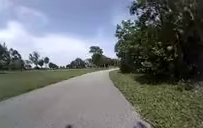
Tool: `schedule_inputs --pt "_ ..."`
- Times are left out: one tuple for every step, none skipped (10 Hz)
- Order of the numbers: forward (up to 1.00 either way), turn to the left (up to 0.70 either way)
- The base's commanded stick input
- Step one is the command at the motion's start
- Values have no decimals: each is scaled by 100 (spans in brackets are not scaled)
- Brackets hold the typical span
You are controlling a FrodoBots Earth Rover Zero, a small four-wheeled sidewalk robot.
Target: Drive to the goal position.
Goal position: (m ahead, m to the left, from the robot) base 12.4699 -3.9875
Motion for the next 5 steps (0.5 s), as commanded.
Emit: schedule_inputs --pt "70 14" --pt "70 14" --pt "70 14" --pt "70 4" --pt "70 0"
